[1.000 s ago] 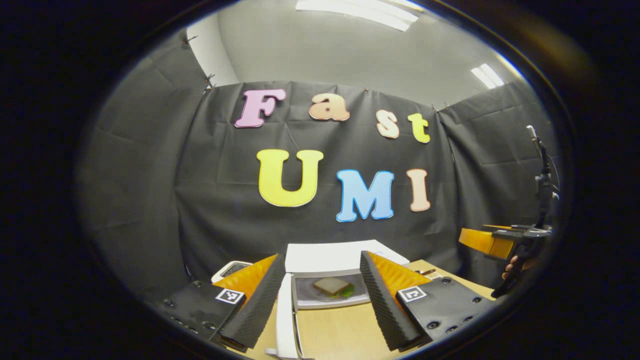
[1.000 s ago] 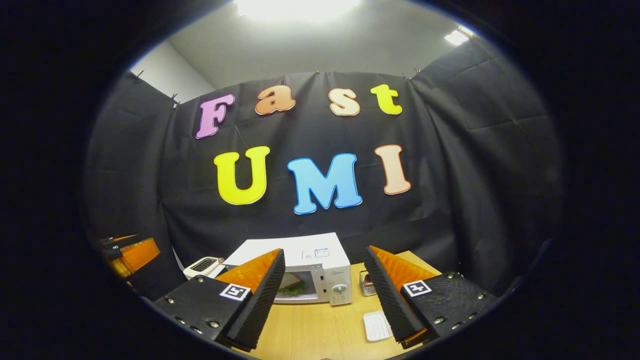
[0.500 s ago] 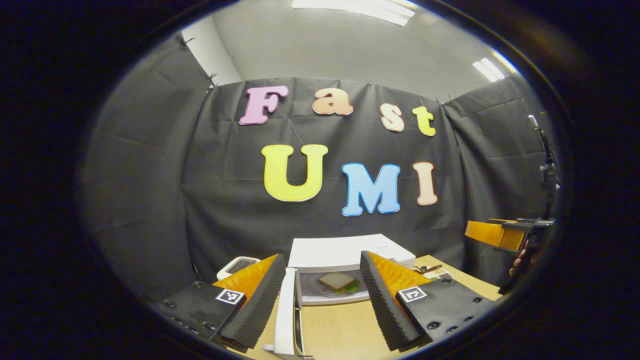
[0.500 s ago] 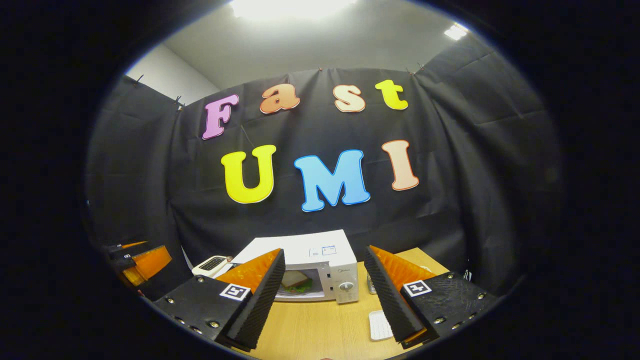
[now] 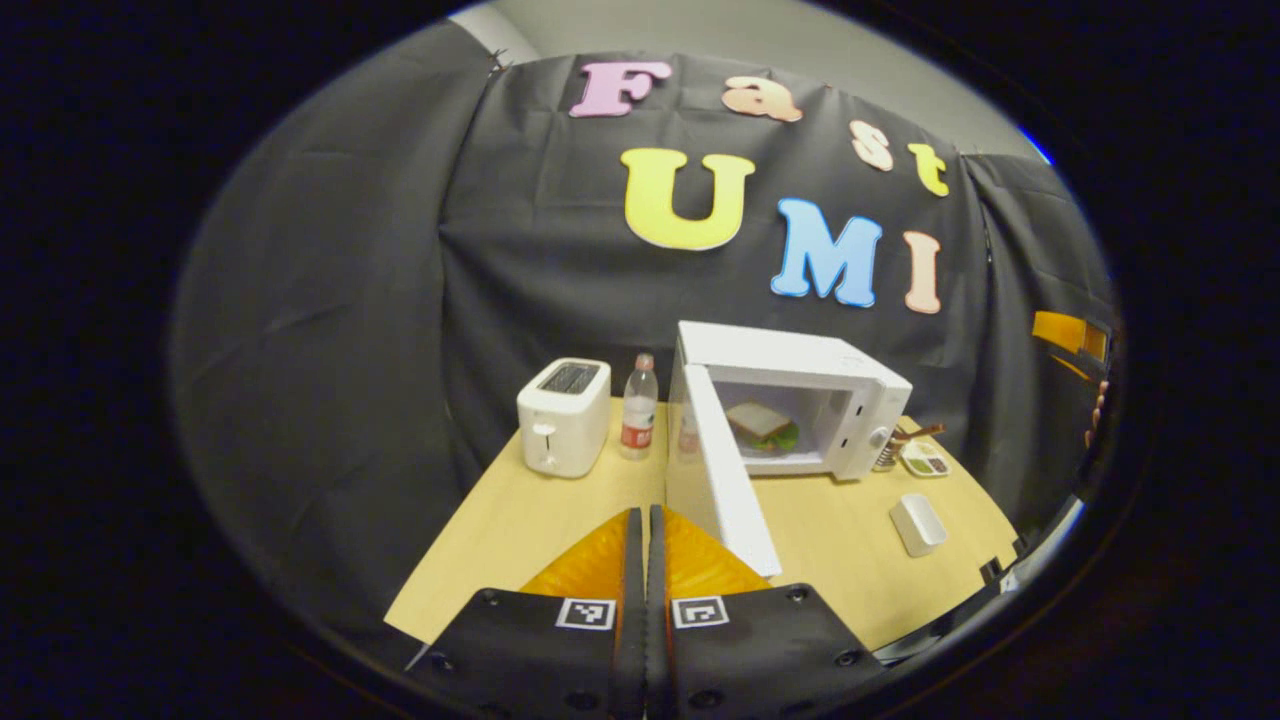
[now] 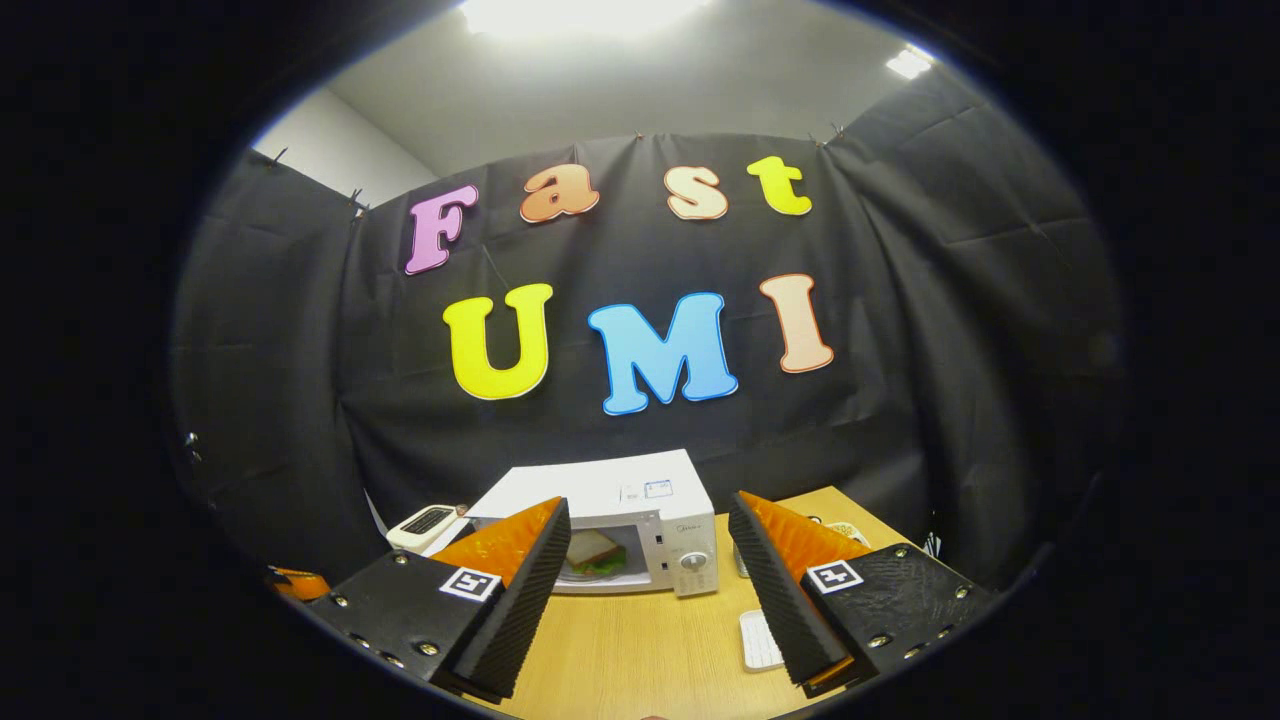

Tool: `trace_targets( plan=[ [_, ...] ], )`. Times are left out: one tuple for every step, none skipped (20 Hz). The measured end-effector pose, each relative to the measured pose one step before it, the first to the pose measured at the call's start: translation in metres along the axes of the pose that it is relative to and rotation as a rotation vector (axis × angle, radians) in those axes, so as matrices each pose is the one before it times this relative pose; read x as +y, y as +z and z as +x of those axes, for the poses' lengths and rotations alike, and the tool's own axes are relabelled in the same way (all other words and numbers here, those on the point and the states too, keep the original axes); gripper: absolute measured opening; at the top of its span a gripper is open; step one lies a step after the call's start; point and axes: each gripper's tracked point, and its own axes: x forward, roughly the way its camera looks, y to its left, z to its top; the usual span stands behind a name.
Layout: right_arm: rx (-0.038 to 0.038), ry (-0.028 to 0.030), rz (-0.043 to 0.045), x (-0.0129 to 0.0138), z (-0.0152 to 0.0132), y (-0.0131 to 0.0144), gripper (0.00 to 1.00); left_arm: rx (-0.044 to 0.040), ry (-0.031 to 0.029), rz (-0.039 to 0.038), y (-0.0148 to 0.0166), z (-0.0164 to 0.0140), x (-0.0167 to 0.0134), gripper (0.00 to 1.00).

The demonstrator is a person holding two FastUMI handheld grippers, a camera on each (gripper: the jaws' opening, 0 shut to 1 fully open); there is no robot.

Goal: Open the microwave oven with the left hand, put the food in, and close the microwave oven.

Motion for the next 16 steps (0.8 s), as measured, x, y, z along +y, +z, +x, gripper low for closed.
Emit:
trace_targets(
  plan=[
    [0.00200, -0.00125, -0.00543, 0.00016, -0.00087, -0.00024, 0.95, 0.02722, -0.02442, -0.01399, -0.01213, 0.00385, -0.00338, 0.05],
    [-0.00125, -0.00171, -0.00705, 0.00028, -0.00048, 0.00053, 0.95, 0.02599, -0.01363, -0.00792, -0.01144, 0.00324, -0.00240, 0.06],
    [-0.00113, -0.00207, -0.00850, 0.00071, -0.00023, -0.00022, 0.95, 0.00491, -0.01459, 0.00087, -0.00526, 0.00350, -0.00284, 0.07],
    [-0.00251, -0.00149, -0.00816, 0.00101, -0.00141, 0.00114, 0.95, -0.00459, -0.01771, 0.00685, -0.00104, 0.00209, -0.00643, 0.07],
    [-0.00236, -0.00063, -0.00412, -0.00043, -0.00135, 0.00037, 0.95, 0.00055, -0.01775, 0.01242, -0.00150, 0.00186, -0.00704, 0.07],
    [-0.00400, 0.00536, 0.00003, 0.00062, -0.00071, 0.00179, 0.95, 0.00178, -0.01934, 0.01648, 0.00102, 0.00251, -0.00872, 0.07],
    [-0.00399, 0.00478, 0.00045, 0.00066, 0.00179, -0.00103, 0.95, 0.00452, -0.02132, 0.01992, -0.00205, 0.00347, -0.01027, 0.07],
    [-0.00109, 0.00484, -0.00189, -0.00092, 0.00160, -0.00010, 0.95, 0.00177, 0.01011, 0.03109, 0.00238, -0.00037, -0.00243, 0.07],
    [-0.00028, 0.00826, 0.00114, 0.00006, 0.00190, 0.00030, 0.95, 0.00489, -0.00843, 0.01416, 0.00049, 0.00295, -0.00395, 0.07],
    [-0.00102, 0.00861, 0.00051, -0.00028, 0.00334, -0.00009, 0.95, -0.00133, -0.01388, -0.00268, 0.00120, -0.00043, -0.00721, 0.07],
    [0.00206, 0.00721, -0.00402, -0.00150, 0.00389, -0.00047, 0.95, -0.00034, -0.01221, -0.00396, 0.00042, 0.00173, -0.00882, 0.07],
    [-0.00085, 0.00771, -0.00620, -0.00179, 0.00395, 0.00107, 0.95, 0.00191, -0.00643, 0.00413, -0.00211, 0.00218, -0.00985, 0.07],
    [-0.00352, 0.00526, -0.00519, -0.00233, 0.00304, 0.00179, 0.95, 0.00330, 0.00092, 0.00987, -0.00142, 0.00237, -0.00869, 0.07],
    [-0.00092, 0.00537, -0.00108, -0.00294, 0.00429, 0.00084, 0.95, 0.00336, 0.00041, 0.00721, -0.00142, 0.00278, -0.00836, 0.09],
    [0.00028, 0.00501, 0.00050, -0.00392, 0.00400, 0.00087, 0.95, 0.00436, -0.00471, -0.00117, 0.00026, 0.00405, -0.00988, 0.07],
    [0.00131, 0.00410, 0.00052, -0.00369, 0.00401, 0.00063, 0.95, 0.00163, -0.00887, -0.00657, 0.00134, 0.00403, -0.01034, 0.07]
  ],
)
